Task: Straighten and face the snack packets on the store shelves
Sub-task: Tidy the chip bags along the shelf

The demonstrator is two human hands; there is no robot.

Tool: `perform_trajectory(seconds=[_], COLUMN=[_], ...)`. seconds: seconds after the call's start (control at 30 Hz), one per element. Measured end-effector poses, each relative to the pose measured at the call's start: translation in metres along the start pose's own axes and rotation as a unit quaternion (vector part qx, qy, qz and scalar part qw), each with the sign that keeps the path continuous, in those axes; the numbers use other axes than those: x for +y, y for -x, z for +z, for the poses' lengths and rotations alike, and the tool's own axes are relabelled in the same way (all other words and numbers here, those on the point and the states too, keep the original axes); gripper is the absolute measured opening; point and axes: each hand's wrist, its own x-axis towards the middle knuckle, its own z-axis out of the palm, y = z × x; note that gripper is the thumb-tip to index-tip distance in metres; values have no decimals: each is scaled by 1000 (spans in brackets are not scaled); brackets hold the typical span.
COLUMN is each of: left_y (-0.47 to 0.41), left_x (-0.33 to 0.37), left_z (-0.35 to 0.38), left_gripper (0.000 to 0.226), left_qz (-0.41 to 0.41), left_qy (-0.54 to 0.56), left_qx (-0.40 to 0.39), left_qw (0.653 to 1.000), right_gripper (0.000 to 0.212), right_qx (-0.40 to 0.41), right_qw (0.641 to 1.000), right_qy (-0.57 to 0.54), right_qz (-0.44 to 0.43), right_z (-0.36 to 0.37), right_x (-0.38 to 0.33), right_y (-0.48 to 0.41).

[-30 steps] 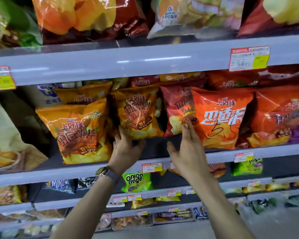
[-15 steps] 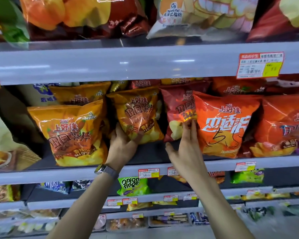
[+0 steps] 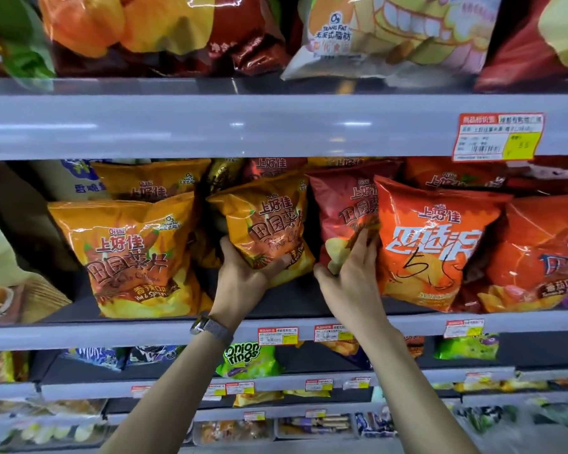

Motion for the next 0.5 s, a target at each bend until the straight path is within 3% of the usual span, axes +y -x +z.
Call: perform_trajectory(seconds=[0.3,0.5], left_y=[38,70], left_x=[12,20], left_z=[-3,-27], left_gripper=[90,84], left_qz=[68,92], left_qy=[-54,-63], left_qx=[155,182], left_qw=[984,977], right_gripper=[109,109], right_qx=[6,-22], right_qw=[999,996], right_qy=[-35,-84], right_qz=[-8,-20], right_z=[1,3], right_x=[4,3], right_y=[-6,-1])
